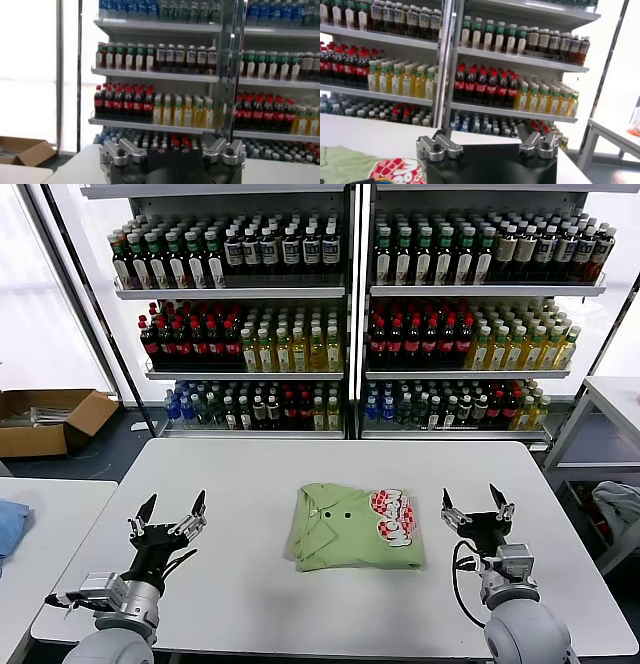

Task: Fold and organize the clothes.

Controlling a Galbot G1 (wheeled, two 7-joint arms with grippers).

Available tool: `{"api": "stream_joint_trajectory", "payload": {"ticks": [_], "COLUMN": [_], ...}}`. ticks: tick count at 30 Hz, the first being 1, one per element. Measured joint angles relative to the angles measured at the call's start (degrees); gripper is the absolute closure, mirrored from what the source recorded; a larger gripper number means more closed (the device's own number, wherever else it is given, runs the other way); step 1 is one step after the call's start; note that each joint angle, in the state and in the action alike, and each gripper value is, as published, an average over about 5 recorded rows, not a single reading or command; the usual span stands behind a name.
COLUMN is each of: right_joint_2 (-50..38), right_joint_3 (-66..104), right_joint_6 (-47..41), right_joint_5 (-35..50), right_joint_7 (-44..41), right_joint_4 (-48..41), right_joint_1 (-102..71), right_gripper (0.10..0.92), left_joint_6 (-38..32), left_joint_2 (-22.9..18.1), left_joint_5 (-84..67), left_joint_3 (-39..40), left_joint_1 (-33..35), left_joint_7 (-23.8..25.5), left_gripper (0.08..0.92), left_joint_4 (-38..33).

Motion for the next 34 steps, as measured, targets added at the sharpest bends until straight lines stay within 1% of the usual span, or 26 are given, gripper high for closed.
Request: {"api": "stream_joint_trajectory", "payload": {"ticks": [11,22,34], "right_joint_2": [-1.0,-0.8,-1.5], "right_joint_3": [1.6,2.4,3.4], "right_joint_6": [0.2,0.5,-0.7], "right_joint_5": [-0.6,-1.1,-0.9], "right_joint_7": [-0.2,-0.3,-1.2], "right_joint_4": [1.4,1.9,3.4], "right_joint_1": [-2.2,-3.9,-5.5], "right_gripper": [0.203,0.203,0.203], "left_joint_6": [-0.6,-0.4,0.0], "left_joint_2": [-0.7,-0.7,-1.1], "left_joint_5": [0.5,2.6,2.4], "left_joint_3": [-0.5,-0.3,0.5], "left_joint_1": [-0.3,0.0,-0.3], "left_joint_7": [0.3,2.1,1.3], "left_gripper": [0.177,0.177,0.177], "left_joint_4": [0.6,0.6,0.5]}}
